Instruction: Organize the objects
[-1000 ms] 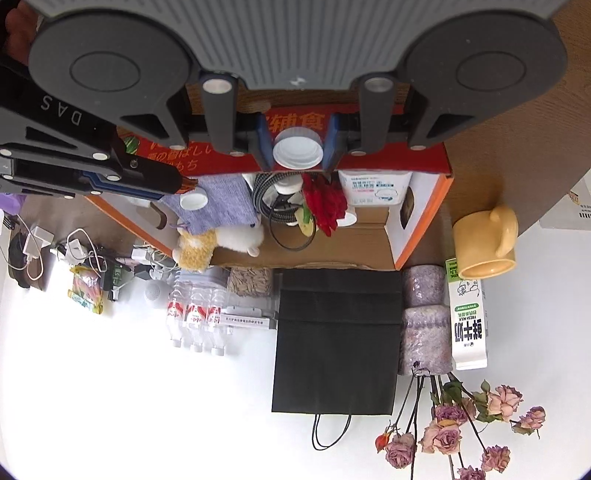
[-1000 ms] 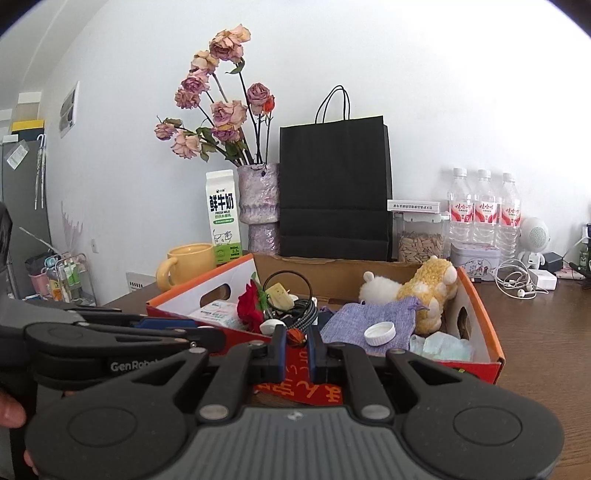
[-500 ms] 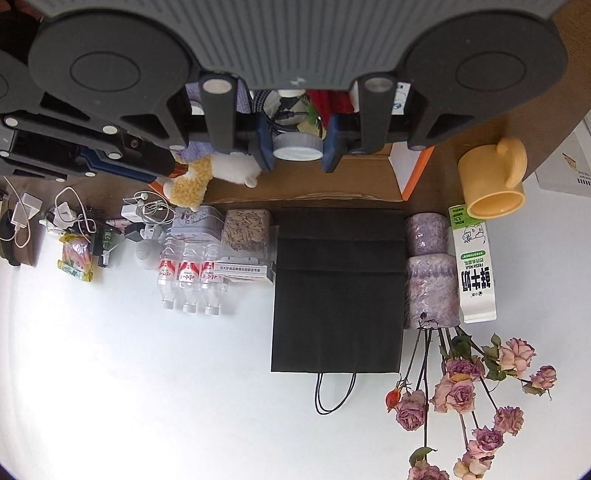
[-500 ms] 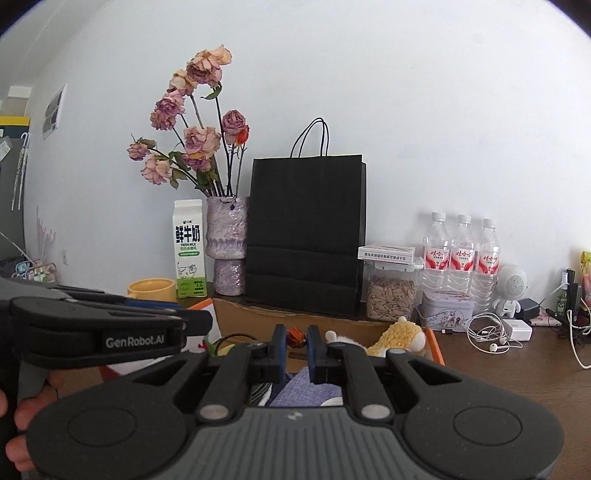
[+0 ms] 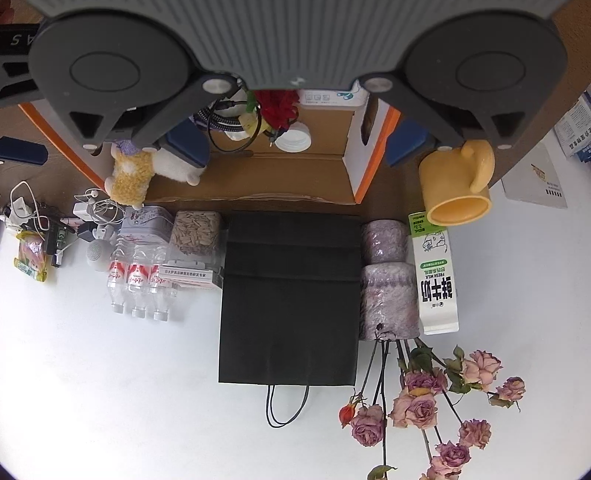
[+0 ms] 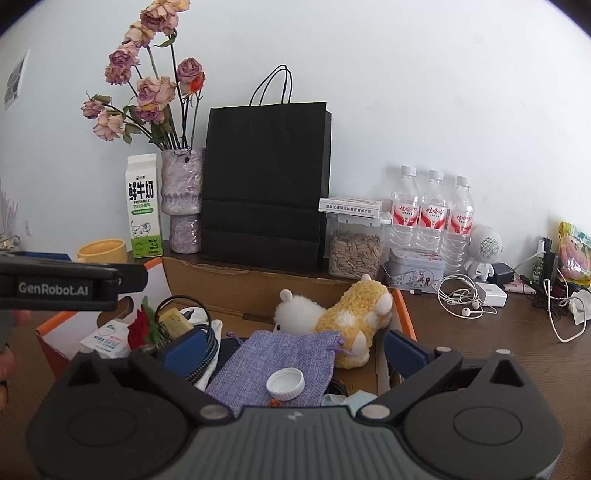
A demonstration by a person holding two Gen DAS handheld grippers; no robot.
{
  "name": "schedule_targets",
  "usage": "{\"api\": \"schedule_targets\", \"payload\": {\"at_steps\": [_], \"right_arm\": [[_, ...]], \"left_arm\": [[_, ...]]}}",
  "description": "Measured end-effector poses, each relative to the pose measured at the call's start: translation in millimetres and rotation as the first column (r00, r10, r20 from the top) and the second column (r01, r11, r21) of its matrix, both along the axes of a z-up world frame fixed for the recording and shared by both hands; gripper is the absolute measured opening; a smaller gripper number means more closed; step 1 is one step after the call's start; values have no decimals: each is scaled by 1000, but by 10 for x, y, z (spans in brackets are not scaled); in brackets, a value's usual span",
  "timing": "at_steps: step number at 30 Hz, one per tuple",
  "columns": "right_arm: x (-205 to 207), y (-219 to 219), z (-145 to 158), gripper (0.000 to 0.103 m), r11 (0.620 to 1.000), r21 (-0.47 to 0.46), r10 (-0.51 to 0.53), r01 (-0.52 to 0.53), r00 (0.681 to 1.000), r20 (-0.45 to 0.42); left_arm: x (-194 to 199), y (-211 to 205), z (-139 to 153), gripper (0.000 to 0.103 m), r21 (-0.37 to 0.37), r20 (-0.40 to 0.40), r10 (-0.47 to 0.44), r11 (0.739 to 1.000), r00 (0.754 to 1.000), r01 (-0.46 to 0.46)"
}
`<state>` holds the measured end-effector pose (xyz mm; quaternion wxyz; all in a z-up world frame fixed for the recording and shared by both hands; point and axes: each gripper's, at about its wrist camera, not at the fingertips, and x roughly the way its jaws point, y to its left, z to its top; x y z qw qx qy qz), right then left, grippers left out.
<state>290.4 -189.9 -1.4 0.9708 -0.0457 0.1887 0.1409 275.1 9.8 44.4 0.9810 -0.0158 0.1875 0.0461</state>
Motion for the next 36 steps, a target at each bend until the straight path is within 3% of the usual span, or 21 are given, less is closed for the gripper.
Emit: {"api": "schedule_targets", "payload": {"at_steps": [9,21,36], "right_arm": [[-221,-81,67,103,1000,23,9,-9,1000,-24],[-879,-247,70,103,998,45,37,-33,995,-93],[-1279,-319,6,103,998,59,32,-23,989,-148]], "left_arm": [[-270,-1,63,103,2,-40,-27,1000,999,28],[-962,42,-78,103,-28,-148,-93,996,985,90],[-1409,128,-255,103,-74,-205,-83,995,975,69]]}}
